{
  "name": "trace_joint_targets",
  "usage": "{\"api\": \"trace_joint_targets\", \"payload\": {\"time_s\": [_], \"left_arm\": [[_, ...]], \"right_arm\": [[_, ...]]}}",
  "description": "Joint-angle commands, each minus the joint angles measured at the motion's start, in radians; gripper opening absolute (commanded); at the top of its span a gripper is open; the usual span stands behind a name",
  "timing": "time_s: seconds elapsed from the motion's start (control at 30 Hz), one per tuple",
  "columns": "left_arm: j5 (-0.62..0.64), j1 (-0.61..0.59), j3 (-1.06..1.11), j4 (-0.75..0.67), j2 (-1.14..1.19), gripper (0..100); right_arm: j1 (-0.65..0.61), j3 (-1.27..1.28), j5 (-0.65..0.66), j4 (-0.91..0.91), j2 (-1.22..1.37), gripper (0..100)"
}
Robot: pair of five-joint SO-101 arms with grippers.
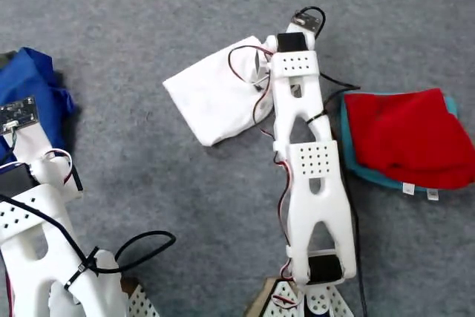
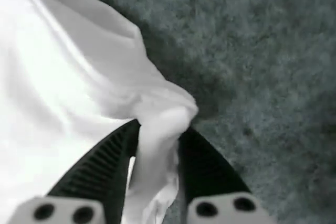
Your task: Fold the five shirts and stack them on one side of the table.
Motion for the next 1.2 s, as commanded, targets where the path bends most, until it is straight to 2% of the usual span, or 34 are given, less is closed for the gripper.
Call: {"api": "trace_joint_targets", "payload": {"time_s": [0.0, 0.23, 0.57, 0.87, 1.07, 1.17], "left_arm": [[-0.005, -0.011, -0.014, -0.003, -0.021, 2], [-0.003, -0.011, -0.014, -0.003, -0.019, 2], [-0.005, -0.003, -0.014, -0.021, -0.012, 2], [-0.002, -0.003, -0.014, -0.075, -0.012, 2], [-0.005, -0.003, -0.014, -0.075, -0.012, 2], [-0.005, -0.002, -0.014, -0.075, -0.012, 2]], "right_arm": [[0.018, -0.133, -0.002, 0.037, -0.007, 0.4], [0.081, -0.337, 0.107, 0.107, -0.025, 0.4], [0.269, -0.068, 0.193, 0.107, -0.367, 0.4], [0.584, 0.305, 0.37, 0.103, -0.69, 0.4], [0.816, 0.358, 0.466, 0.1, -0.702, 0.4], [0.889, 0.36, 0.522, 0.1, -0.697, 0.4]]}}
